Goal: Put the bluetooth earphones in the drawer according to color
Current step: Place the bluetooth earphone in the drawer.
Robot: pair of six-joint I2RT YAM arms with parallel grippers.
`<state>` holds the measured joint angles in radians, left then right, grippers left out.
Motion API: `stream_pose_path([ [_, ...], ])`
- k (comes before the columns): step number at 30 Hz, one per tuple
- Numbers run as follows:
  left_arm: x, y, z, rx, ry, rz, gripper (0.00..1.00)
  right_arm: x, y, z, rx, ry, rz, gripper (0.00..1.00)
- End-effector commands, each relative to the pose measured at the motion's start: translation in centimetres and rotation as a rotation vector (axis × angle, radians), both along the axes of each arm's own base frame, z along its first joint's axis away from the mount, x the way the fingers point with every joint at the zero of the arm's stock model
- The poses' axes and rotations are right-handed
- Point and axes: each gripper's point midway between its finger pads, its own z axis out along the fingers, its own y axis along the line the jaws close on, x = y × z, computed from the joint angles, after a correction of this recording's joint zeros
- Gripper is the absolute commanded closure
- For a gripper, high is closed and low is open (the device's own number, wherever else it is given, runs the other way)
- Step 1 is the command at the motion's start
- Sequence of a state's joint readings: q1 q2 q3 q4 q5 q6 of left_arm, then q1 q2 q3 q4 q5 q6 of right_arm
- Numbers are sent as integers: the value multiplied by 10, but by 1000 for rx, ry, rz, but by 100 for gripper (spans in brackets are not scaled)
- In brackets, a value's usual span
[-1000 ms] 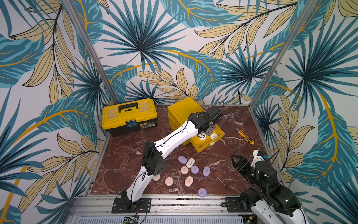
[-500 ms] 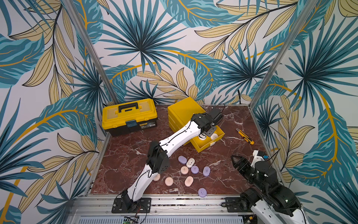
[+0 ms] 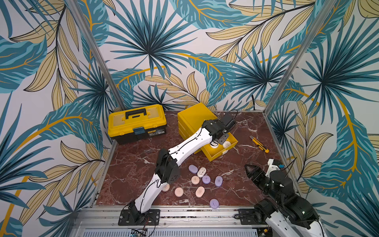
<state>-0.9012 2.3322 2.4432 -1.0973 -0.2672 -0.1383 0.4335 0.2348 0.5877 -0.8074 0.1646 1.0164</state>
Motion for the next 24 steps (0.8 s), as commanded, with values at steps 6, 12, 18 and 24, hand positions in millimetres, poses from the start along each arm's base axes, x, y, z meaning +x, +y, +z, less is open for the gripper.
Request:
stream_pose_path([
  [6, 4, -3, 18, -34, -24, -13, 37, -1, -4, -2, -11, 7, -14, 21],
  [12, 1, -2, 34, -51, -48, -20, 36, -1, -3, -2, -10, 8, -13, 21],
  [18, -20, -14, 92, -135, -145, -76, 34, -1, -3, -1, -8, 5, -15, 21],
  [24, -43, 16, 168, -181, -280, -39, 33, 0, -4, 4, -9, 0, -16, 21],
])
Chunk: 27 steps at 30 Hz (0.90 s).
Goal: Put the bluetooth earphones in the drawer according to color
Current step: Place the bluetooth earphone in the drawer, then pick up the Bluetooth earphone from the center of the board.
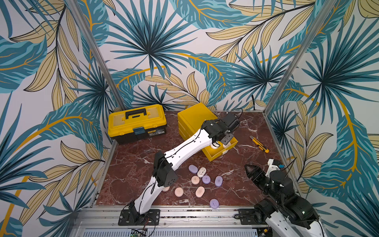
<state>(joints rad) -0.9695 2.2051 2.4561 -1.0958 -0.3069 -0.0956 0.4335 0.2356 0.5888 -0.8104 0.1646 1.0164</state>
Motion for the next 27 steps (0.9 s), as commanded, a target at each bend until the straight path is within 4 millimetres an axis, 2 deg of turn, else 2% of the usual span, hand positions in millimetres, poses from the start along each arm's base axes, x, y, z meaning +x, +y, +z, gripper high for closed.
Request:
stream_pose_path([
  [1, -16, 38, 104, -118, -174, 52, 33, 0, -3, 6, -8, -5, -15, 21],
  [4, -31, 79, 119, -112, -210, 118, 31, 1, -3, 9, -12, -10, -15, 21],
  [6, -42, 107, 115, -108, -218, 157, 31, 1, -3, 10, -12, -9, -13, 21],
  [10, -67, 163, 68, -81, -136, 252, 30, 2, 0, 5, -15, 7, -1, 21],
  [13, -89, 190, 23, -91, -39, 288, 31, 4, 2, 1, -12, 14, 4, 21],
  [16, -110, 194, -13, -143, 60, 278, 34, 5, 3, -1, -12, 20, 5, 21],
  [19, -126, 190, -47, -192, 154, 269, 39, 6, 3, -1, -11, 18, 7, 21],
  [23, -135, 179, -85, -238, 247, 273, 40, 5, 3, 1, -3, 9, 6, 21],
  [27, -134, 156, -113, -333, 293, 258, 39, 4, 3, 1, -3, 9, 8, 21],
])
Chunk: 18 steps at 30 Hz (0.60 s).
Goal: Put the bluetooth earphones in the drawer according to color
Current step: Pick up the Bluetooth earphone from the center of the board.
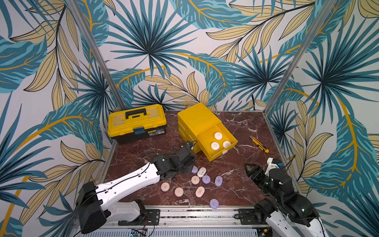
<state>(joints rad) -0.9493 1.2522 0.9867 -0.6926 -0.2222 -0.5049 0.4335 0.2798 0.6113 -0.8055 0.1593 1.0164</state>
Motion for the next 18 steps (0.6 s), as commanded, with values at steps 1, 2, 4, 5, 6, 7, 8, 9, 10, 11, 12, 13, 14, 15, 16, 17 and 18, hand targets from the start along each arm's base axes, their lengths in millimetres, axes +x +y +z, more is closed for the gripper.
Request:
stream_pose_path([
  [1, 3, -32, -13, -168, 21, 2, 39, 1, 1, -2, 2, -10, 6, 21],
  [2, 4, -35, -20, -166, 28, 2, 38, 1, 1, -1, 1, -11, 5, 21],
  [4, 5, -39, -36, -154, 48, 6, 38, 0, 1, 1, 2, -14, 9, 21],
  [5, 5, -42, -40, -154, 53, 0, 38, 0, 0, 1, 0, -14, 8, 21],
  [6, 6, -45, -44, -157, 54, -5, 38, -1, 0, 1, -3, -13, 10, 21],
  [7, 6, -49, -48, -161, 55, -10, 38, -1, 0, 3, -6, -16, 10, 21],
  [8, 7, -51, -51, -164, 55, -12, 38, -1, -1, 3, -8, -15, 8, 21],
  [9, 8, -54, -55, -163, 57, -14, 38, -1, -1, 2, -9, -13, 8, 21],
  [10, 8, -56, -60, -157, 62, -14, 38, -2, -1, 2, -10, -13, 8, 21],
  [11, 7, -55, -66, -147, 71, -10, 38, -2, -1, 2, -9, -15, 7, 21],
  [12, 10, -61, -66, -163, 62, -13, 38, -2, -1, 2, -10, -15, 8, 21],
  [13, 9, -62, -70, -165, 64, -13, 38, -2, -1, 2, -11, -14, 8, 21],
  [14, 9, -64, -73, -170, 63, -14, 38, -2, -2, 2, -13, -14, 7, 21],
  [15, 5, -68, -76, -186, 85, -31, 38, -3, -2, 1, -15, -14, 8, 21],
  [16, 4, -69, -80, -188, 91, -32, 38, -3, -2, 1, -16, -12, 7, 21],
  [17, 3, -70, -83, -189, 96, -33, 38, -3, -2, 1, -17, -13, 7, 21],
  [18, 2, -71, -88, -189, 104, -34, 38, -3, -2, 1, -17, -13, 7, 21],
])
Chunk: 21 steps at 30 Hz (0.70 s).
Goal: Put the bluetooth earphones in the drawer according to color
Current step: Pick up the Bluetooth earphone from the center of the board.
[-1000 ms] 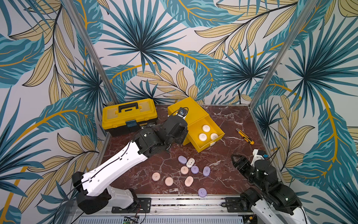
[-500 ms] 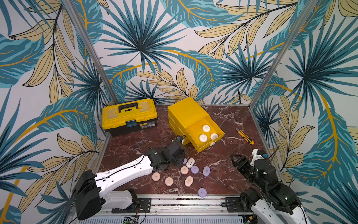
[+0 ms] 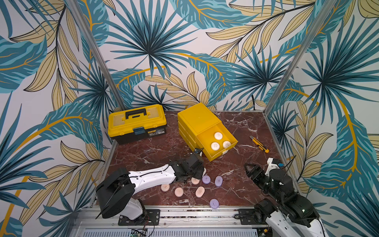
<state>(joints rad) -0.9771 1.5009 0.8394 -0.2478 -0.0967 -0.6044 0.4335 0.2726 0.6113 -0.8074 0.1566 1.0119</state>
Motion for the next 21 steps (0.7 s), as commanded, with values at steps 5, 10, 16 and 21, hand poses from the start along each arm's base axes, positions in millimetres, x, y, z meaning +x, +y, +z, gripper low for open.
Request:
stream_pose_path([
  [5, -6, -10, -22, -41, 29, -11, 38, -2, -3, 0, -19, -6, 3, 21],
  [10, -5, -15, -28, -35, 34, -22, 38, -2, -2, 0, -19, -5, 4, 21],
  [16, -4, -18, -37, -26, 48, -25, 39, -3, -3, 0, -22, -4, 1, 21],
  [21, -4, -15, -41, -2, 46, -24, 38, -3, -4, 0, -24, -4, 3, 21],
])
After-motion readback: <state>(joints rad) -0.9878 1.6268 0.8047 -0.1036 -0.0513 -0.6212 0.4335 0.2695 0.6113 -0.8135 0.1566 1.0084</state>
